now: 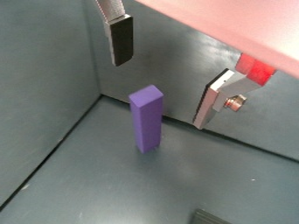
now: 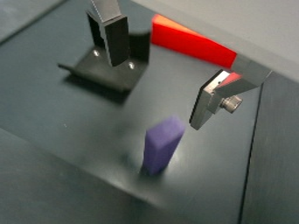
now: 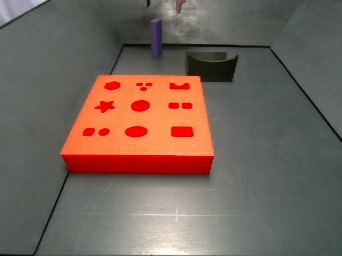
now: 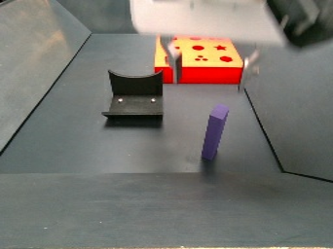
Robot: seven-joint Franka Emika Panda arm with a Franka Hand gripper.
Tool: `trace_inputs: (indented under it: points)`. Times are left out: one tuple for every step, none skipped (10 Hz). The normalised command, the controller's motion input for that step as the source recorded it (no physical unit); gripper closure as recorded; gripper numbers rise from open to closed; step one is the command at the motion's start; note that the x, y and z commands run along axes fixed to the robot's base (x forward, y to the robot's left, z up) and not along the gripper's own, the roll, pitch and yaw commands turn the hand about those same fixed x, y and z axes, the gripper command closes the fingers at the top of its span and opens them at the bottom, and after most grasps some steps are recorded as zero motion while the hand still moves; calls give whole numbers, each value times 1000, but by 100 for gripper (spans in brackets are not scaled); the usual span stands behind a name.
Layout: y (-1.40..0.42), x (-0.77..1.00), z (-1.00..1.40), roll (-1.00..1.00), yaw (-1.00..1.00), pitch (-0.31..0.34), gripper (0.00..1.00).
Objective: Pick up the rectangle object. Move up. Move to above the board. Insert the rectangle object.
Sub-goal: Pick up the rectangle object.
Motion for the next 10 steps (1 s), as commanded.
trace_inputs:
  points:
    - [260,-246,-800,-151,-477,-67,0]
    - [183,-289,-731,-194,-457,-87,0]
    - [0,-114,-617,-241,-303,-134,0]
    - [0,0,-589,-249,-249,-127,0]
    - [49,103,-457,-316,-246,-6,0]
    - [63,180,-294,-267,-203,0,0]
    - [57,43,0,-63,0,0,0]
    - [0,0,0,0,0,0,0]
    - [0,0,0,0,0,0,100]
    - [0,0,0,0,0,0,100]
